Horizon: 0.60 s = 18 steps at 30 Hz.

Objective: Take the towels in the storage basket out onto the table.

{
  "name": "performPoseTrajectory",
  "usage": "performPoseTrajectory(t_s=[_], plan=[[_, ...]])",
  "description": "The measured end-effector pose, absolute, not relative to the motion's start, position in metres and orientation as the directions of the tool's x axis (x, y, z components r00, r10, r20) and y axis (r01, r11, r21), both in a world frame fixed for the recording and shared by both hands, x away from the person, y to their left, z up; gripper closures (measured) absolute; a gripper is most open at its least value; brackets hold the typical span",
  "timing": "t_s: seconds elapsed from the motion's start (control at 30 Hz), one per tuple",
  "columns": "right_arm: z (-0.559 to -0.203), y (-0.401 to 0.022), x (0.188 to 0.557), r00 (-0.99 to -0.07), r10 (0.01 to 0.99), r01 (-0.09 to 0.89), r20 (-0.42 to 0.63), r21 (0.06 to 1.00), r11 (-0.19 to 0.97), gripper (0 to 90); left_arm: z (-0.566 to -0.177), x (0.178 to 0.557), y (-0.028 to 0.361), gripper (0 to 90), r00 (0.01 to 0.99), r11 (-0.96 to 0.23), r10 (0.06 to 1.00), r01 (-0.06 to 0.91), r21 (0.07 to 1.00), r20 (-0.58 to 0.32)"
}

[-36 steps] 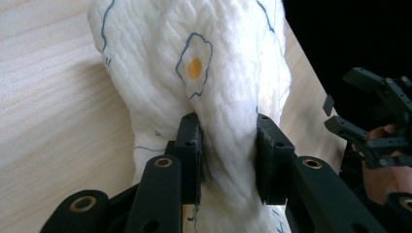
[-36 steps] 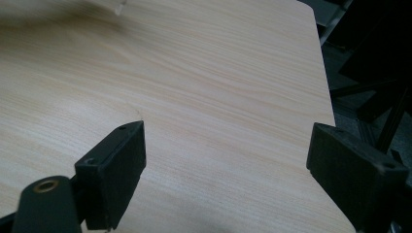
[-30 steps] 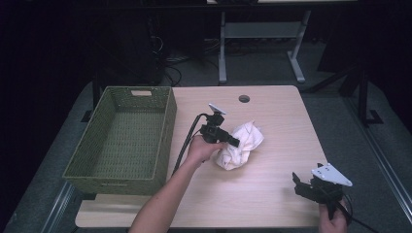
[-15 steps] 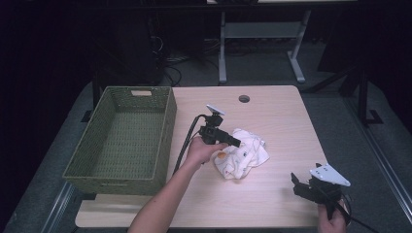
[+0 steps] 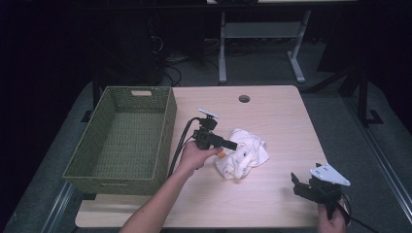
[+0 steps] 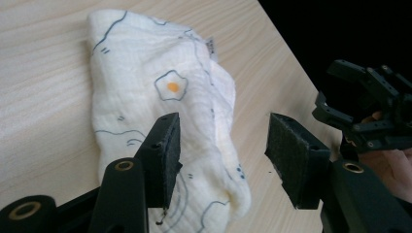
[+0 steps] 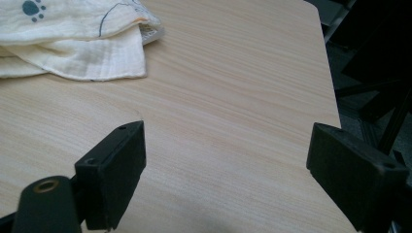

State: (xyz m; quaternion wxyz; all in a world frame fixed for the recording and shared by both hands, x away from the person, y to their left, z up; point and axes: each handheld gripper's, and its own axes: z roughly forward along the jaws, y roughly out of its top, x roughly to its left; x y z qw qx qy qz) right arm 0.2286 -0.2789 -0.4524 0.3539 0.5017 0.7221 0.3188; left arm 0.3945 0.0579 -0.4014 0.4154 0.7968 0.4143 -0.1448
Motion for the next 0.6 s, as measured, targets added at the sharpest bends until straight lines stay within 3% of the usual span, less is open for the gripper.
performPoseTrajectory(t_s=[0.6], plan=[[-0.453, -0.281, 0.227, -0.240, 0.952, 0.498, -0.188, 0.818, 0.287, 13.9, -0.388, 0.344, 0.063, 36.0, 0.719, -0.399, 0.493, 0.688, 0.607, -0.491]])
